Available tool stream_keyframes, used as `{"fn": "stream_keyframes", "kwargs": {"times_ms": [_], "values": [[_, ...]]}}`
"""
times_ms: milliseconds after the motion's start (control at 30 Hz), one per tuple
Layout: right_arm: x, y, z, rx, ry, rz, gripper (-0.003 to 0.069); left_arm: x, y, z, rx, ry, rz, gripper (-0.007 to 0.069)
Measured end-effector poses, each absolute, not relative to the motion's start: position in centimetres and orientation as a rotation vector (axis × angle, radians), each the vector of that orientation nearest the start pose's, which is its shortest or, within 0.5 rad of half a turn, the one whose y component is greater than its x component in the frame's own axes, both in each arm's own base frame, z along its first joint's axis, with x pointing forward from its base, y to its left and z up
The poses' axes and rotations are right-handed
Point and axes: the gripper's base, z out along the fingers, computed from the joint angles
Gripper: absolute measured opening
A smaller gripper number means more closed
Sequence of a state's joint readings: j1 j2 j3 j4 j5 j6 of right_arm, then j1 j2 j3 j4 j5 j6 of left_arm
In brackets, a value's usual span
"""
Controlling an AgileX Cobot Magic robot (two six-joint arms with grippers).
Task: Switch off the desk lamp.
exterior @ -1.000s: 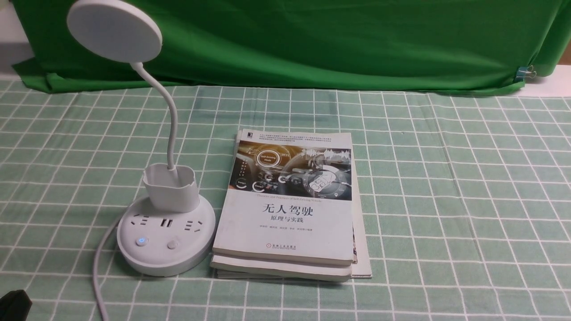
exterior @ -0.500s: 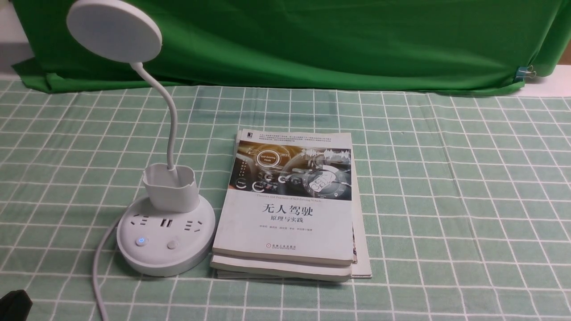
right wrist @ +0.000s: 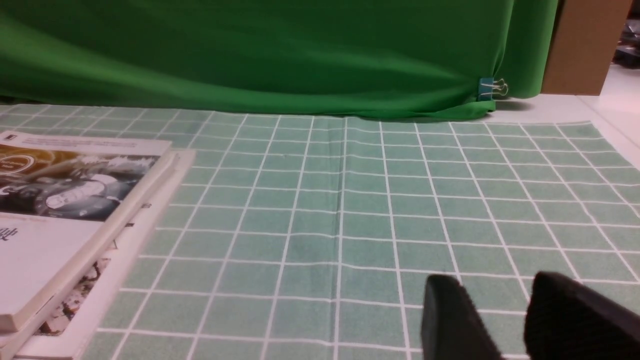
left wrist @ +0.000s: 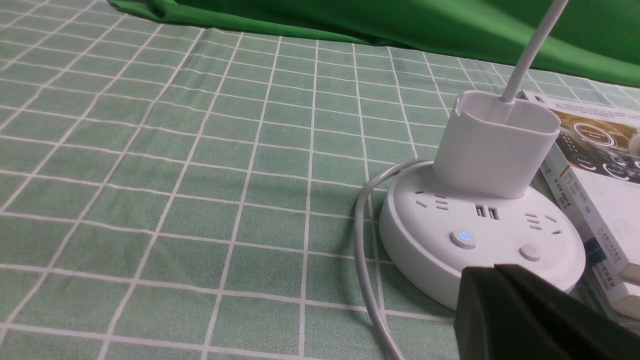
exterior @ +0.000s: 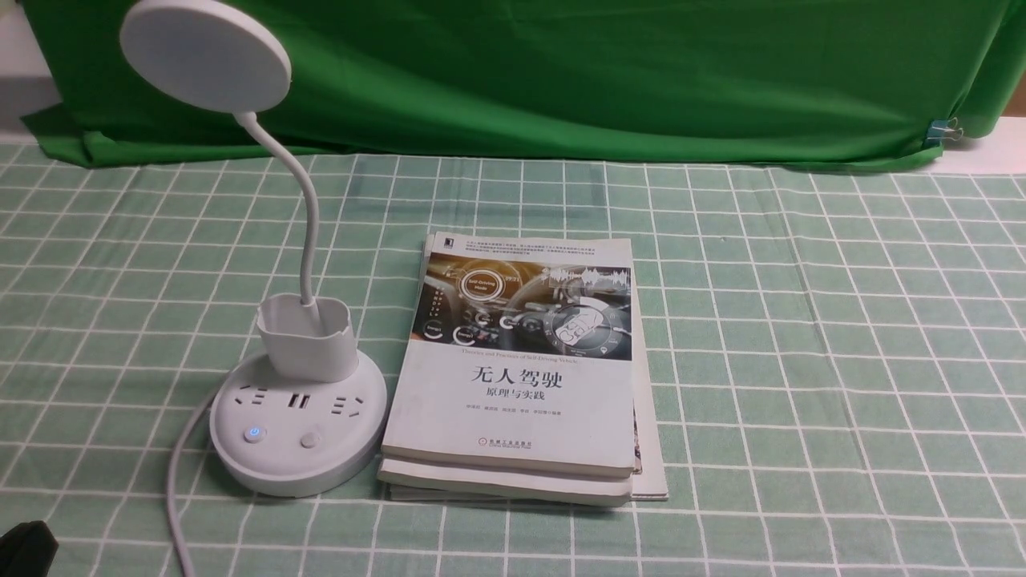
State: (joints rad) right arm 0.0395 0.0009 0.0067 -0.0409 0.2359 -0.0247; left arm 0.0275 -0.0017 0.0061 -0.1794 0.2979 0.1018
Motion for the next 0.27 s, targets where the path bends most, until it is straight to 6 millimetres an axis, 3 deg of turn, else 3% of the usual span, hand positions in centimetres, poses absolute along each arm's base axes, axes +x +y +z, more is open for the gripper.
{"fn": "stream_keyframes", "kwargs": {"times_ms": [267], "values": [[5.57, 0.13, 18.95, -0.083, 1.725, -0.027, 0.0242, 5.46, -0.33, 18.47, -0.03, 1.781, -0.062, 0.0]]}}
